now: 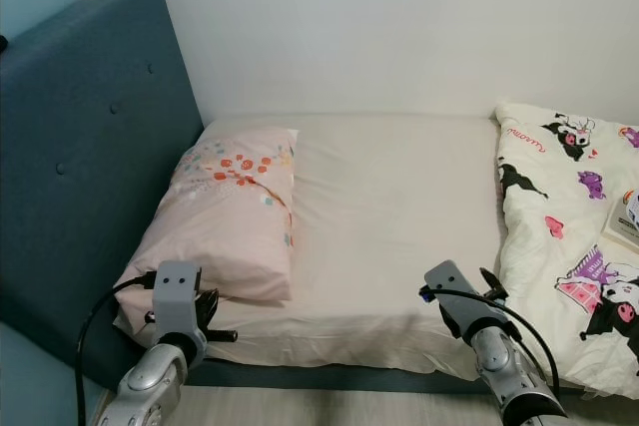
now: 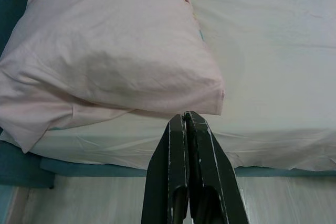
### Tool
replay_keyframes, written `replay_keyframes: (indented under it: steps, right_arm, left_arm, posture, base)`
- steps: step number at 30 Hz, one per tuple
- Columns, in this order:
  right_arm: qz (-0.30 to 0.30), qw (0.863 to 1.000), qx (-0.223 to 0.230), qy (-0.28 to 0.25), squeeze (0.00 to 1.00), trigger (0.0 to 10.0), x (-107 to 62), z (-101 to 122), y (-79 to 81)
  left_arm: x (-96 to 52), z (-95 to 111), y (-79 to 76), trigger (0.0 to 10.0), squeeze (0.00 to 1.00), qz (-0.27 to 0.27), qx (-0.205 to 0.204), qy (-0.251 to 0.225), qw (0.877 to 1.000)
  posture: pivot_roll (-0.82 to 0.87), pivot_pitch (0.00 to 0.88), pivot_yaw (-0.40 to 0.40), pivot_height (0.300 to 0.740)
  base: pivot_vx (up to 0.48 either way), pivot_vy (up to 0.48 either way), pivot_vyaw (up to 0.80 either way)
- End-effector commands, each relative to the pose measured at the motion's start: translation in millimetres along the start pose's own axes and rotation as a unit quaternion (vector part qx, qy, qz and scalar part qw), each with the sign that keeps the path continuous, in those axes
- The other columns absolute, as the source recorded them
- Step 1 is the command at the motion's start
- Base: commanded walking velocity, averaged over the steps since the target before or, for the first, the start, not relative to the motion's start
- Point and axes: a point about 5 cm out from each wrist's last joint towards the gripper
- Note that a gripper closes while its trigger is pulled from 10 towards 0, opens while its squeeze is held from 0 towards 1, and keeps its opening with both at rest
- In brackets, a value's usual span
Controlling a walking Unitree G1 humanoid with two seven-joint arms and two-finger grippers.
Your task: Clean up the room
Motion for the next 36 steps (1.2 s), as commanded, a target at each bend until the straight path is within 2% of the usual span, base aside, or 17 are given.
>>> replay_keyframes:
  steps: [1, 36]
  right_arm:
    - [0.005, 1.0, 0.001, 0.009, 0.0, 10.0, -1.2, -3.9, 1.2]
    - [0.005, 1.0, 0.001, 0.009, 0.0, 10.0, -0.6, -3.9, -0.8]
  left_arm:
    - [-1.9, -3.1, 0.4, 10.0, 0.0, 0.004, -0.003, 0.008, 1.0]
    - [-1.9, -3.7, -2.0, 10.0, 0.0, 0.002, -0.005, 0.01, 1.0]
  posture:
    - [0.02, 0.119, -0.004, 0.74]
    - [0.02, 0.131, 0.002, 0.74]
  base:
    - [0.0, 0.0, 0.0]
    - [0.0, 0.0, 0.0]
Point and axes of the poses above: a point about 5 cm out from each wrist's last joint towards the gripper, its own x axis pointing out of the wrist towards the gripper, its own z axis along the axis of the wrist's last joint, y = z × x, and after that the axes turned 6 degrees about -x, right-handed
